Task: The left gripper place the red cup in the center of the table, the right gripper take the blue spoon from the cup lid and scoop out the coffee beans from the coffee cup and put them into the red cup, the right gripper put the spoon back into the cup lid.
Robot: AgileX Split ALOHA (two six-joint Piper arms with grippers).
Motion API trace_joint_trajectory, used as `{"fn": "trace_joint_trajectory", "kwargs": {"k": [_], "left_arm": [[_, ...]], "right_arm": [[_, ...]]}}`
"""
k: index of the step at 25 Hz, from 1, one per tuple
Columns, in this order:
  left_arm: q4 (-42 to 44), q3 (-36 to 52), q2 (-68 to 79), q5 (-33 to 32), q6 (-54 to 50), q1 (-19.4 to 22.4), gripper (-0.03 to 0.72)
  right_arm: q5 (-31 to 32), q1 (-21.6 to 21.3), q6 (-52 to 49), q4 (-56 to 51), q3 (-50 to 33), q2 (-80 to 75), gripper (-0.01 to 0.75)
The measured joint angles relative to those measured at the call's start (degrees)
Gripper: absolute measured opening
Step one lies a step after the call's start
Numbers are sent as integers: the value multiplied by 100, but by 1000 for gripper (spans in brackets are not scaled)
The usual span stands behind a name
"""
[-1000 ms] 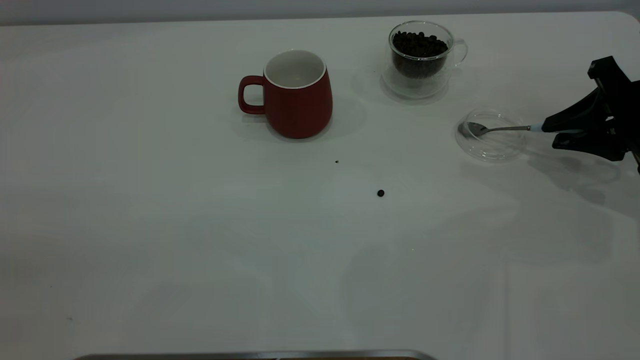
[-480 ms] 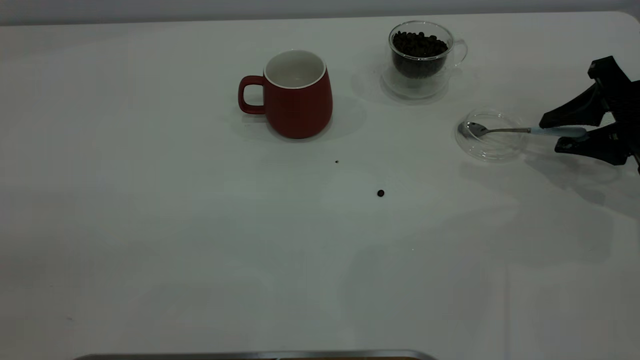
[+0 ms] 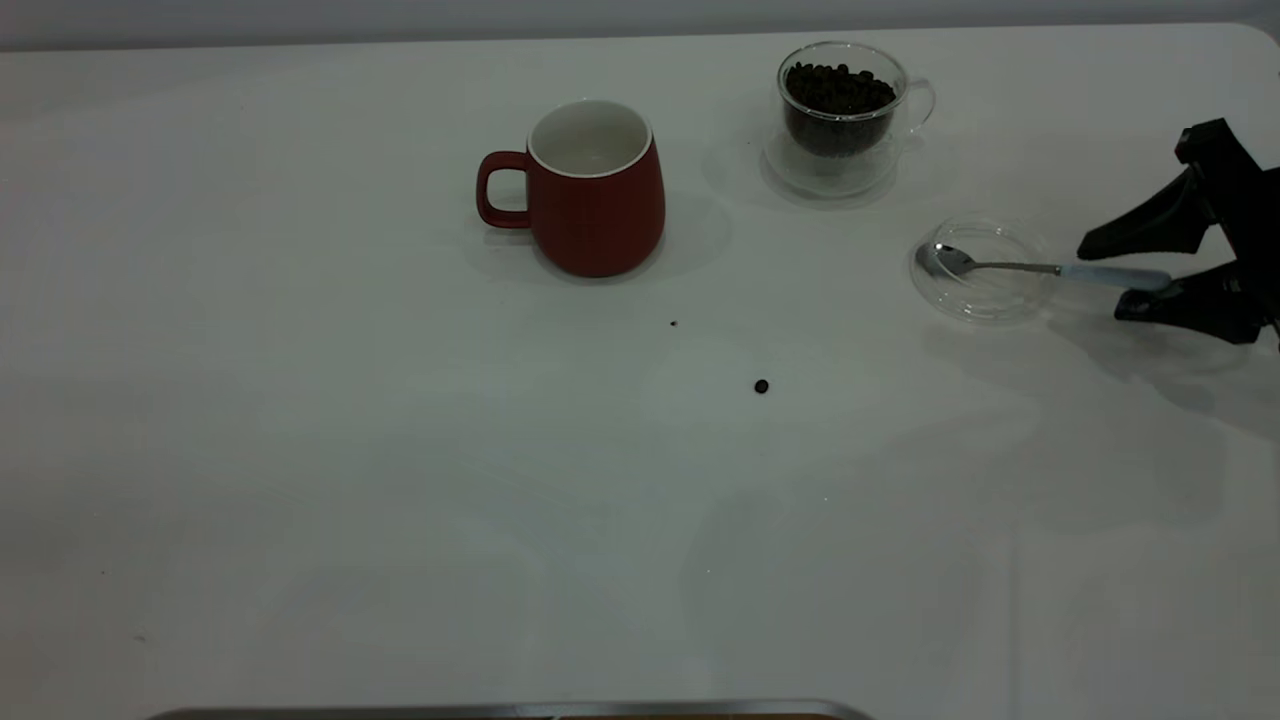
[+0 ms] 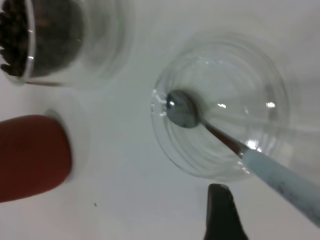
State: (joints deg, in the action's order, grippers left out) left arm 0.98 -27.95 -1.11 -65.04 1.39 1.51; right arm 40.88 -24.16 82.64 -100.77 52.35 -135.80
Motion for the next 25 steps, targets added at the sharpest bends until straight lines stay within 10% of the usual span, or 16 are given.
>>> {"fn": "trace_joint_trajectory", "kwargs": {"k": [11,25], "left_arm": [[0,0,0,0,0,0,577],[0,0,0,0,12,0,577]], "right_arm": [[-353,0,-992,981,0,128,512],[-32,177,-5755,6021,-299,3126,527]]}}
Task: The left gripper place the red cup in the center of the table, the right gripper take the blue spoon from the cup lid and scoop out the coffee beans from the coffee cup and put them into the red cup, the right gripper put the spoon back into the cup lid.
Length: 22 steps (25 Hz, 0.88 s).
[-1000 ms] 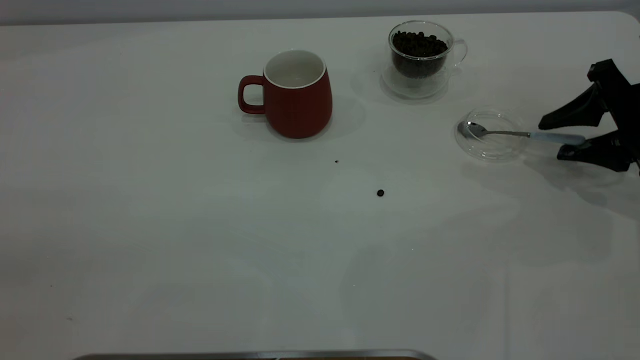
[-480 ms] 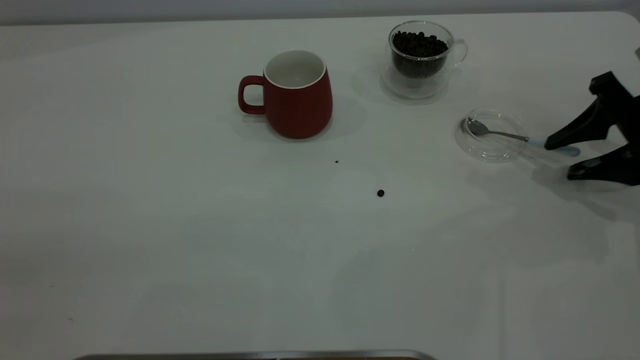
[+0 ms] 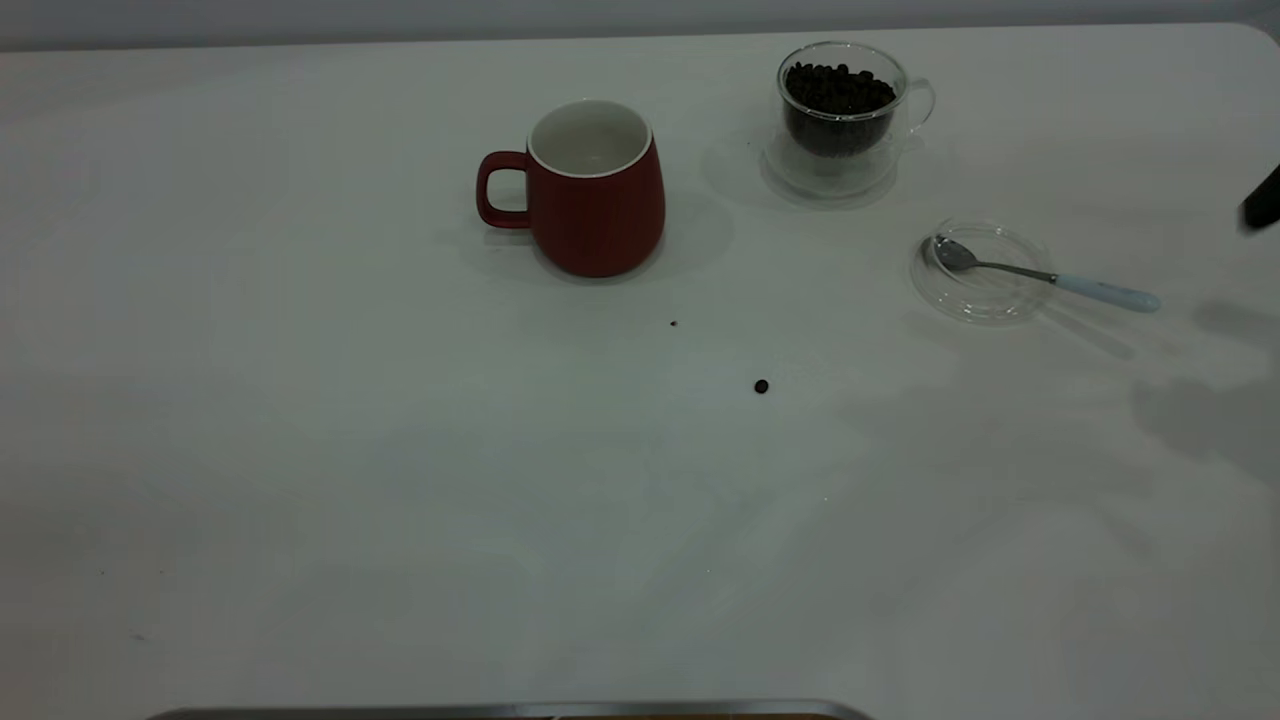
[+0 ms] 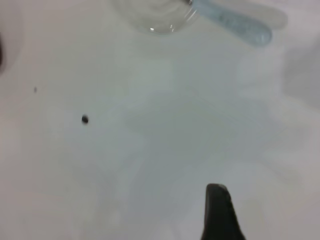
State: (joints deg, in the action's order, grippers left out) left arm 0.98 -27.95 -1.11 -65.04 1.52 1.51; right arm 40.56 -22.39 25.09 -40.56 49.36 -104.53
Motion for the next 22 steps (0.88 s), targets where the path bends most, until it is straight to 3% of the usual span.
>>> {"fn": "trace_joint_trajectory", "kwargs": {"k": [5,9,22], "left_arm": [[0,0,0,0,0,0,577],[0,0,0,0,0,0,577],[0,0,0,0,0,0,577]], "right_arm": [[824,443,-922,1206,-25,1712,527],[1485,644,-1063,1412,-39,2988,527],[2830,649,-655,1620,-50,5301,527]]}}
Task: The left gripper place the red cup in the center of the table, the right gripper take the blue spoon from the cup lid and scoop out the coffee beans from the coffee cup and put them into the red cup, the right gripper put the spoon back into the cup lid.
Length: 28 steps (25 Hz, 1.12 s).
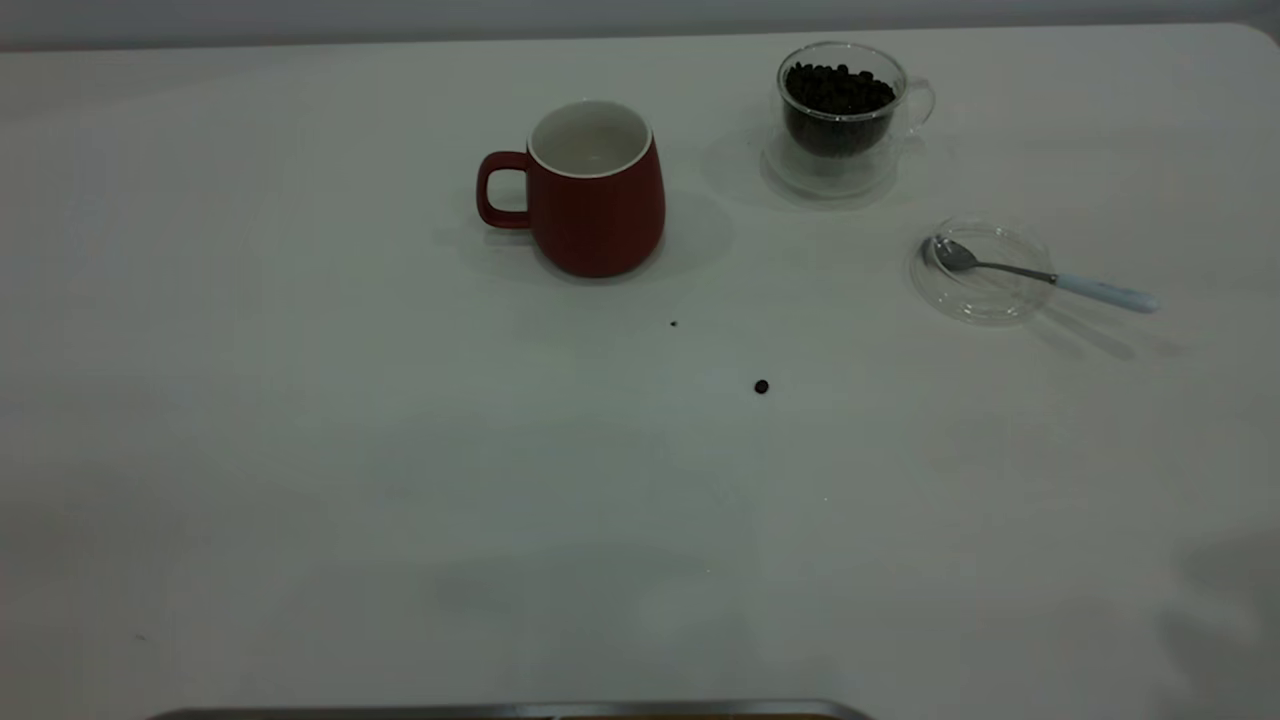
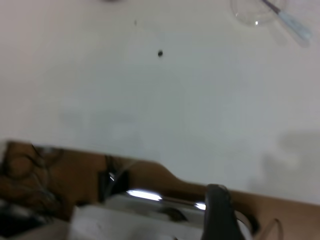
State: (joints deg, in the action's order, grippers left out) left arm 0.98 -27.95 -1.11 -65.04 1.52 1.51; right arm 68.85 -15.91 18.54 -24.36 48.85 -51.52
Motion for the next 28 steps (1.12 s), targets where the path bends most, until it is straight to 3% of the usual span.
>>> {"fn": "trace_joint_trajectory", "kwargs": {"k": [5,11,18,28], "left_arm": [[0,0,0,0,-12,0,577],[0,0,0,0,-12,0,577],[0,0,0,0,-12,0,577],[0,0,0,0,-12,0,577]], "right_arm": [[169,0,64,82,-157,619,527],[177,92,542,-24,-928,2123,526],[105,1101,744,54,-1444,3951,526],[-378,1477,-1174,1847,-2085,5194,524]]}}
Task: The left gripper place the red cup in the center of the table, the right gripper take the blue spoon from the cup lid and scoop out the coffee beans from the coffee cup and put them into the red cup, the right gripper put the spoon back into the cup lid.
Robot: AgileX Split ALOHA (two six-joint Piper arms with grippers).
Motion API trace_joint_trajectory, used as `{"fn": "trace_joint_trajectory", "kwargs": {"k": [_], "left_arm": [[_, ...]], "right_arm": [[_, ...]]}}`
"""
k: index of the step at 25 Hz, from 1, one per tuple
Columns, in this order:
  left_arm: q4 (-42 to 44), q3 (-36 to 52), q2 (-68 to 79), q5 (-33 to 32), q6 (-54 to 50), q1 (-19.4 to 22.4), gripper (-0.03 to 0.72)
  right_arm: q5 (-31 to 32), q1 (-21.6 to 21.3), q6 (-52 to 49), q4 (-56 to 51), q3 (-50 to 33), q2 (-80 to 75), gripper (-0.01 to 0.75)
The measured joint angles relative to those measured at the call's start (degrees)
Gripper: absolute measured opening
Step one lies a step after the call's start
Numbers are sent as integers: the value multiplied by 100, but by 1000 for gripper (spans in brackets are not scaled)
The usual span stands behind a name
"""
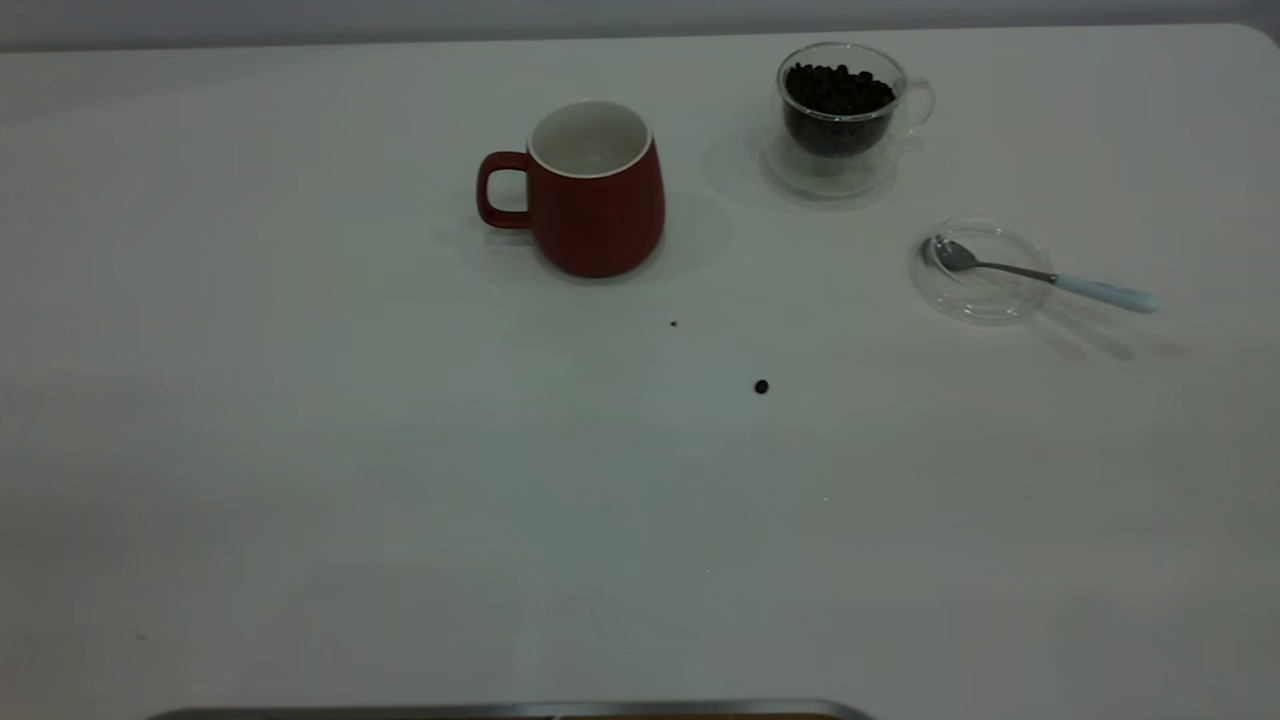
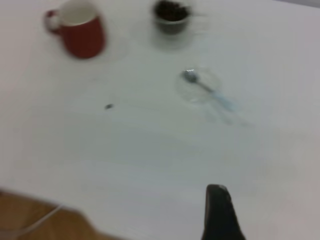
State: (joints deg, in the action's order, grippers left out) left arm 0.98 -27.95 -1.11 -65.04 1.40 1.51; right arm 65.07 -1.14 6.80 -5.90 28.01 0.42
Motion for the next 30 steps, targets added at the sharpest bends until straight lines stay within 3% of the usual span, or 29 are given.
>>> {"fn": "trace_joint_trajectory", "kwargs": {"k": [30], "left_arm": [[0,0,0,0,12,0,577]], "right_arm": [[-65,0,-373,365,-94,50,524]]}}
